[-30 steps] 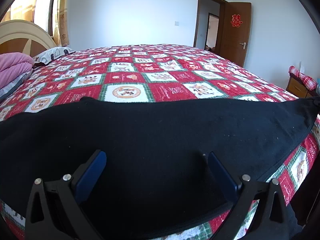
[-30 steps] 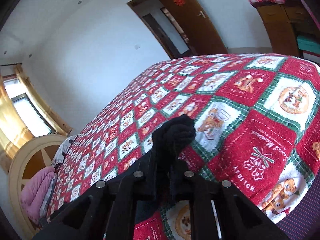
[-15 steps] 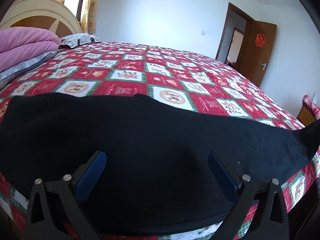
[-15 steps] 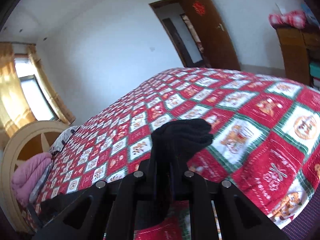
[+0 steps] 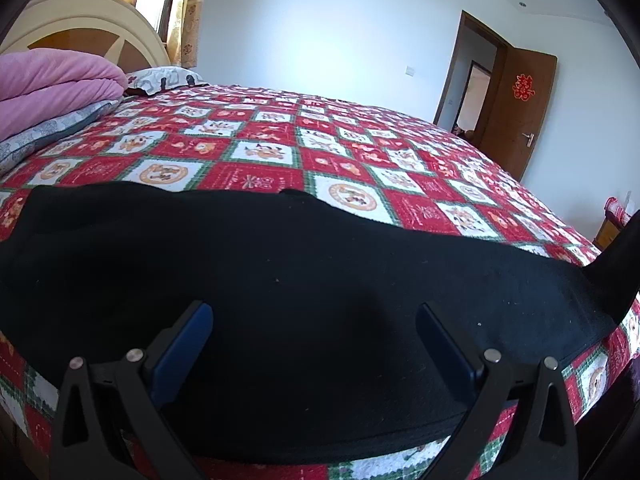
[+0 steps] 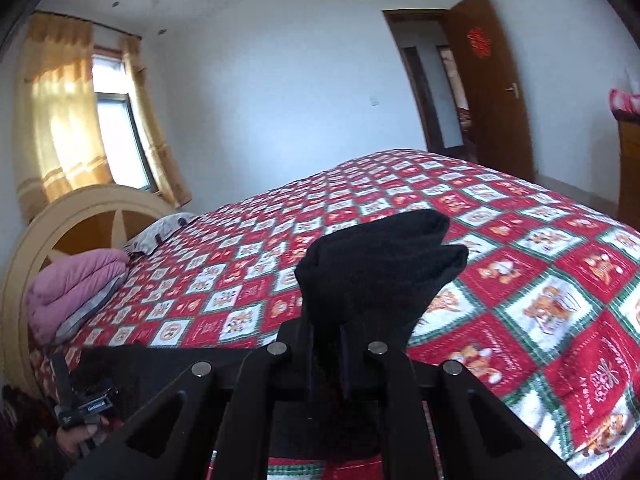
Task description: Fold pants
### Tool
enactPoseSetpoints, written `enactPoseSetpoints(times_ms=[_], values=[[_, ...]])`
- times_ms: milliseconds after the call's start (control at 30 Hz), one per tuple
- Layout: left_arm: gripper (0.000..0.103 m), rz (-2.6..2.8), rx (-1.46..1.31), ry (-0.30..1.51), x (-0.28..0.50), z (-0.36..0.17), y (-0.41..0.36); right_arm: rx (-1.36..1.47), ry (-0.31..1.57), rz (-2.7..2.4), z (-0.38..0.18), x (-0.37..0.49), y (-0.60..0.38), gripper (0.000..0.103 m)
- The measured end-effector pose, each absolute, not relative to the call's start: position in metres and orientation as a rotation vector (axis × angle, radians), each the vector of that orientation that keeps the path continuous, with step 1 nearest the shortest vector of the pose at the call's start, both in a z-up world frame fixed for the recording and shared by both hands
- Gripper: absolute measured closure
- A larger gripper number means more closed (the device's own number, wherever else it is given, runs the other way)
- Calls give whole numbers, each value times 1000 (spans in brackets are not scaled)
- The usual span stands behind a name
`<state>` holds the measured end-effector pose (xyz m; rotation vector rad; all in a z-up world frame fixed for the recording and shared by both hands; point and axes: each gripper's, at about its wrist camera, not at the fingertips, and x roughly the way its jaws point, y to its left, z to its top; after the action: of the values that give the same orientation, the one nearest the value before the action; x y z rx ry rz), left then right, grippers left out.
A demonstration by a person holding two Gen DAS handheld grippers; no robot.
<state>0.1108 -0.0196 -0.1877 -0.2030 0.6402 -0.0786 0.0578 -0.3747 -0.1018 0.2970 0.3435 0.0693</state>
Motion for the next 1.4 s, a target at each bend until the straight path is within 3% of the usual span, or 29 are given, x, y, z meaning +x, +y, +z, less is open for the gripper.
enactPoseSetpoints(times_ms=[600, 1400], values=[[0, -58, -208, 628, 102, -191, -9, 187, 373, 271, -99, 83, -300, 94], [0, -38, -215, 599, 96, -195, 6, 45, 507, 474, -149, 115, -166, 94]])
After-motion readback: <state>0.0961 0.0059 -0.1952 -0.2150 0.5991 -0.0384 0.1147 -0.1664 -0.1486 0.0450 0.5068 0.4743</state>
